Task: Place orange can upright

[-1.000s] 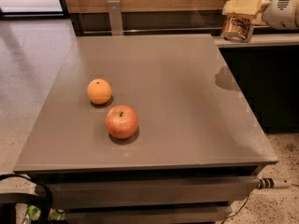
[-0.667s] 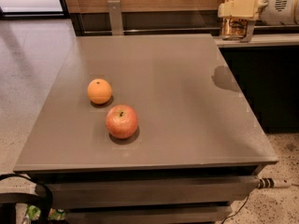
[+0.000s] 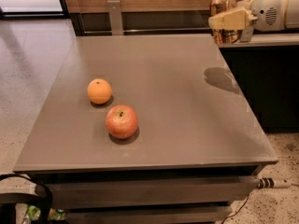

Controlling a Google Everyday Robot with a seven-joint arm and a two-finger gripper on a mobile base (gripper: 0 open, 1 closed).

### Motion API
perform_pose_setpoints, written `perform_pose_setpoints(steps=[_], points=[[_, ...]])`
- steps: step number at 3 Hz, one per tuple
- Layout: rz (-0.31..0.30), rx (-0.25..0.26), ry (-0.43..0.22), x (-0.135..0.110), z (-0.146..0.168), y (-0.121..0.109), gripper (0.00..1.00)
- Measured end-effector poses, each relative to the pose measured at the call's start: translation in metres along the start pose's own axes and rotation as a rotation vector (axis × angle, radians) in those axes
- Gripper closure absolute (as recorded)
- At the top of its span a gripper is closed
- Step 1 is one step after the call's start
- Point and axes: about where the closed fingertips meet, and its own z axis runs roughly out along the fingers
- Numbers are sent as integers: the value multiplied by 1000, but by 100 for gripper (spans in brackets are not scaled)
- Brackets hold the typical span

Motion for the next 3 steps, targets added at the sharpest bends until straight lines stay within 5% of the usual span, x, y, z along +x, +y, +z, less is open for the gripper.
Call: perform_pose_setpoints(steps=[1, 3], points=[[-90, -5, -1, -1, 3, 2, 100], [-112, -41, -59, -5, 16, 6, 100]])
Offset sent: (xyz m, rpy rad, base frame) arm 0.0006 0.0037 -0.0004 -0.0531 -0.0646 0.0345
